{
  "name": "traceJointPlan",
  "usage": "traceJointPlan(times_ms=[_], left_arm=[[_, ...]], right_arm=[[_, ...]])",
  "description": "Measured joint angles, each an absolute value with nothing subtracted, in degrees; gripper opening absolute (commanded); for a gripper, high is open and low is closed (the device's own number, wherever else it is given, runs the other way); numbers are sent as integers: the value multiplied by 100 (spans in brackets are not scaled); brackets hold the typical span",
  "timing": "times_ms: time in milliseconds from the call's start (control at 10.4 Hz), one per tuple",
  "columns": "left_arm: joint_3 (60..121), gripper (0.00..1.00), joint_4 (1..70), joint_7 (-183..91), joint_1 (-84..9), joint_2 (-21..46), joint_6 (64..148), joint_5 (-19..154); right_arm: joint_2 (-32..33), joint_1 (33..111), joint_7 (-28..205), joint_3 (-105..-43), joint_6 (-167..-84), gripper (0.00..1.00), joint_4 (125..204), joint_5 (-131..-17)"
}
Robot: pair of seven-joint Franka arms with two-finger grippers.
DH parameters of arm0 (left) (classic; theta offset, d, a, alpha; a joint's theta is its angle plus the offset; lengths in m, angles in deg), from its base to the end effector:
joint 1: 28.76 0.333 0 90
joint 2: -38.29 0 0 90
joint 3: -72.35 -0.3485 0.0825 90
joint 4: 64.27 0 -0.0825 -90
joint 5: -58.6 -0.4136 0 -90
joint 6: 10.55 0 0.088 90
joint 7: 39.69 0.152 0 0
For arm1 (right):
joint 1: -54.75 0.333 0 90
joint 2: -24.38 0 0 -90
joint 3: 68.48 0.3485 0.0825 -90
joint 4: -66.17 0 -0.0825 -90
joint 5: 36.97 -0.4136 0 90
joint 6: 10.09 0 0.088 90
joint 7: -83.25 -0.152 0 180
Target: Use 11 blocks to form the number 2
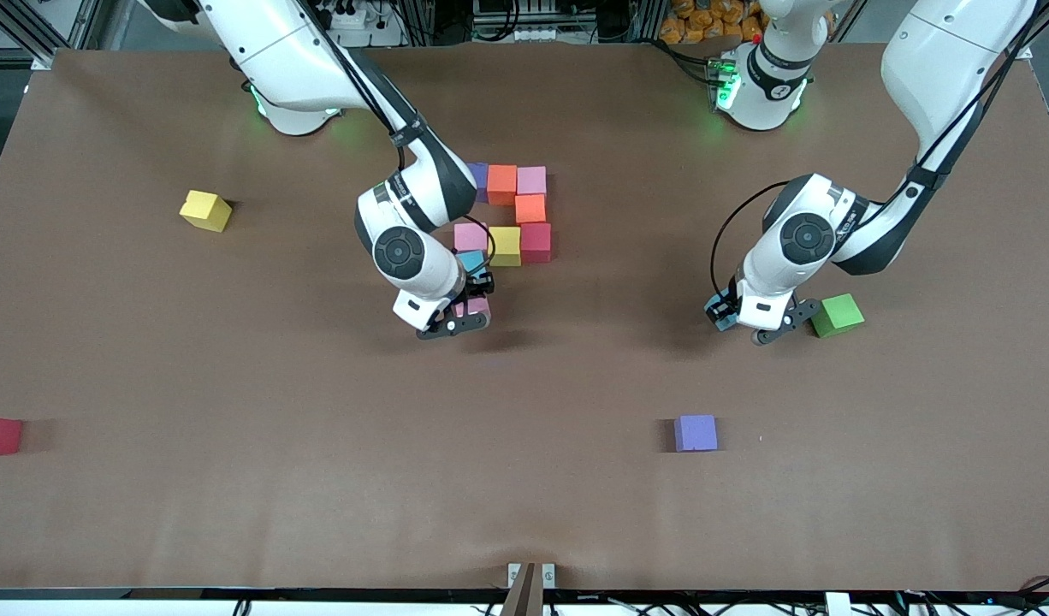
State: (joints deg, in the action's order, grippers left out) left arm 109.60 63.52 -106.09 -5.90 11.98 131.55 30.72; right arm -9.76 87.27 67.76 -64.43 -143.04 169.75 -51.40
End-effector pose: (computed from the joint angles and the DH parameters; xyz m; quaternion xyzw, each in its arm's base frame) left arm 0.5389 -0.1470 0.1569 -0.9625 -0.2693 0.0237 0.0235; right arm 0.5394 0.4139 0.1684 -0.9893 -0.0880 0.0851 0.0789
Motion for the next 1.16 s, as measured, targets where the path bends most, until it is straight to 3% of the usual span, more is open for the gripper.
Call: traceJointPlan(times_ms=[1158], left_arm=[[10996,0,6161,-10708,-587,1294,13164,3072]], right_arm=[[-951,8671,6750,-6465,-14306,0,17019,-5479]])
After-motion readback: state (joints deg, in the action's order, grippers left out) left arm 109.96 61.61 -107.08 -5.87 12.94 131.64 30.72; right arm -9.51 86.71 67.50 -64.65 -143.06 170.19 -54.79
